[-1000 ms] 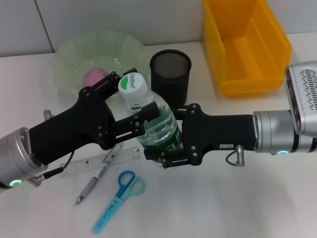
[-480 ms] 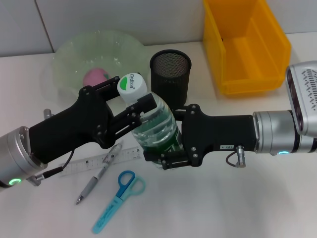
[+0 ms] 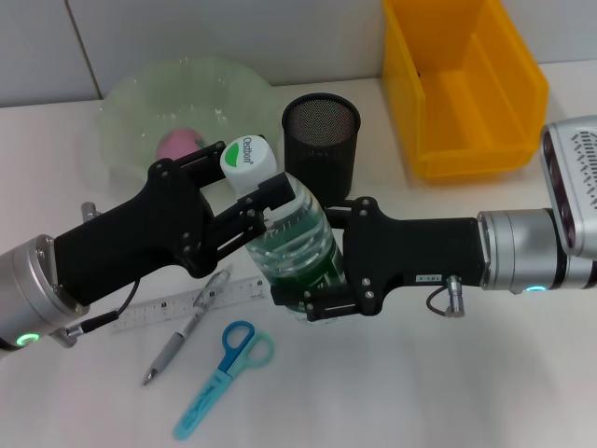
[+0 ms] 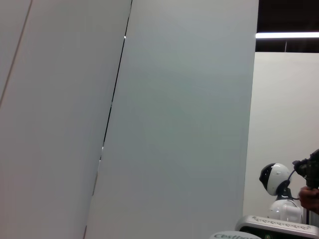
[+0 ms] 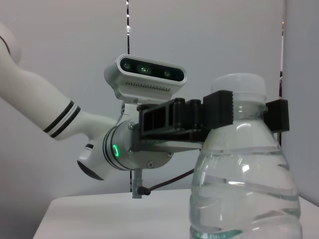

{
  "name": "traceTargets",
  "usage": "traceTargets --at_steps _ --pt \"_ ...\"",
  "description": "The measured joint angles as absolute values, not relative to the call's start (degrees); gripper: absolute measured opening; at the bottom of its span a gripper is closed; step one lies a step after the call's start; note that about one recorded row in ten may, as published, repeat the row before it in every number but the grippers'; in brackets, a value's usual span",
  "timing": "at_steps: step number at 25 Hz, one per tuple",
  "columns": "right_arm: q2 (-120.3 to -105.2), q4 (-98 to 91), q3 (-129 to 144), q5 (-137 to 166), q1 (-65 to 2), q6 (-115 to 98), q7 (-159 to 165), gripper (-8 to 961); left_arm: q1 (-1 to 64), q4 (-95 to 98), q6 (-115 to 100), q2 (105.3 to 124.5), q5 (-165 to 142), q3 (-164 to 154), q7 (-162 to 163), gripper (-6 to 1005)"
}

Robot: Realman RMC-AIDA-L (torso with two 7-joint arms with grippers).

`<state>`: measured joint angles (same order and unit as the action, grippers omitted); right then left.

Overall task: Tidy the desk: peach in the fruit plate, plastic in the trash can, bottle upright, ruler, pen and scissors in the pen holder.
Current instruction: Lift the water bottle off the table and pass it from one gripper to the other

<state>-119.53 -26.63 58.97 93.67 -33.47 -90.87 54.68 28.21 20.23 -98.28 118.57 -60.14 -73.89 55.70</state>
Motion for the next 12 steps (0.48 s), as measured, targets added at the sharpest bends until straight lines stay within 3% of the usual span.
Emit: traceTargets --at_steps 12 --pt "-119.19 -27.07 58.93 93.74 -32.59 -93.61 54.80 829 28.28 20.49 -98.94 118.47 -60.15 -74.08 55.28 452"
